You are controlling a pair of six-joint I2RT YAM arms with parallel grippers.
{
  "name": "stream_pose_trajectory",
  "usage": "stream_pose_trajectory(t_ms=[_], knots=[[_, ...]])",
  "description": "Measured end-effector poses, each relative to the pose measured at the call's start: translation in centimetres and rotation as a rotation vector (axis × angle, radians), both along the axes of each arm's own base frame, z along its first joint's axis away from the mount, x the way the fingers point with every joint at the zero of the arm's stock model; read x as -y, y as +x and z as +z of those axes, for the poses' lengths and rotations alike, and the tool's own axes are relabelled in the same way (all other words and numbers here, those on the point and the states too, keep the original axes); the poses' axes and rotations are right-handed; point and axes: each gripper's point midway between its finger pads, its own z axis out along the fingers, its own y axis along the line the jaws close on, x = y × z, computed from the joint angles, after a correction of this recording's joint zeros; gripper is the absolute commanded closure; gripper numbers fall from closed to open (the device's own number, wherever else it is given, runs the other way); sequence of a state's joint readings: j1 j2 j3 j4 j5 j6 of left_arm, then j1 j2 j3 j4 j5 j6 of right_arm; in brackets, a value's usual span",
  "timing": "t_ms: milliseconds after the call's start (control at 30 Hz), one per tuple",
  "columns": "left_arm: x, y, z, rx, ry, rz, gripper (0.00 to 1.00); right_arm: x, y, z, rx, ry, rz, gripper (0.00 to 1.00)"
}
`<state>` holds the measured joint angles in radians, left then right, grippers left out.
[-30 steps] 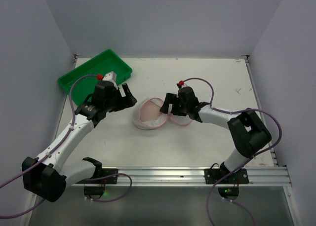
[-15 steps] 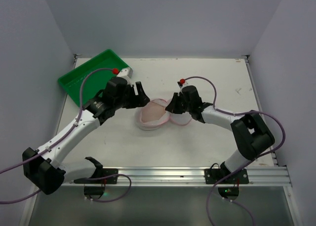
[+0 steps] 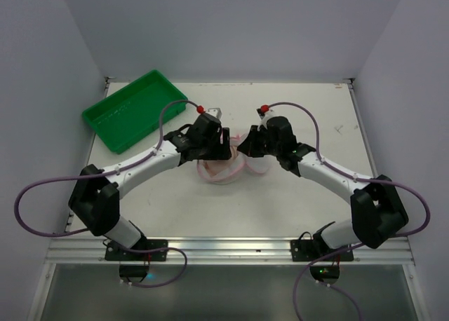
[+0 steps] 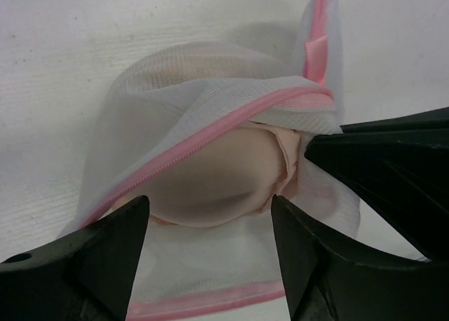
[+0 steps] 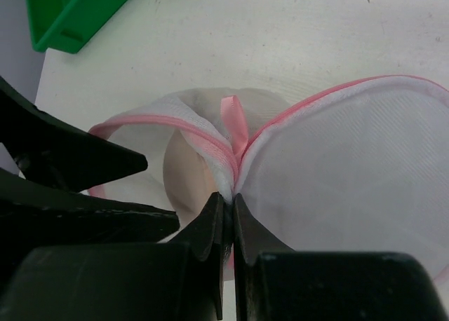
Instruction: Unzip the laundry bag and remove the bra
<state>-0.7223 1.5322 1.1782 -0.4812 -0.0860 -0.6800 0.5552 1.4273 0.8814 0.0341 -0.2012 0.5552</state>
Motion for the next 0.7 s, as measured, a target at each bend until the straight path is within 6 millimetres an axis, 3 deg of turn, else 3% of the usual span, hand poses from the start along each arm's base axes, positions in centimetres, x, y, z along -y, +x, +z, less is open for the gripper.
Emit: stream_pose_trajectory(t_ms=[233, 500, 633, 700], knots=[[0.9, 0.0, -2.4, -0.037, 0.022, 0.005, 0.16, 0.1, -0.6, -0.6, -0.030, -0.016, 0.004, 1.00], [1.5, 0.8, -4.9, -0.054, 0.031, 0.027, 0.15, -0.6, -1.1, -0.5, -0.044, -0.001, 0.015, 1.00], [1.7, 1.2, -6.3, -0.067, 0.040, 0.046, 0.28, -1.0, -1.6, -0.5, -0.055, 0.008, 0.024, 1.00], [1.8, 1.4, -6.7, -0.071, 0.040, 0.058, 0.44, -1.2, -1.8, -0.5, -0.060, 0.012, 0.028, 1.00]])
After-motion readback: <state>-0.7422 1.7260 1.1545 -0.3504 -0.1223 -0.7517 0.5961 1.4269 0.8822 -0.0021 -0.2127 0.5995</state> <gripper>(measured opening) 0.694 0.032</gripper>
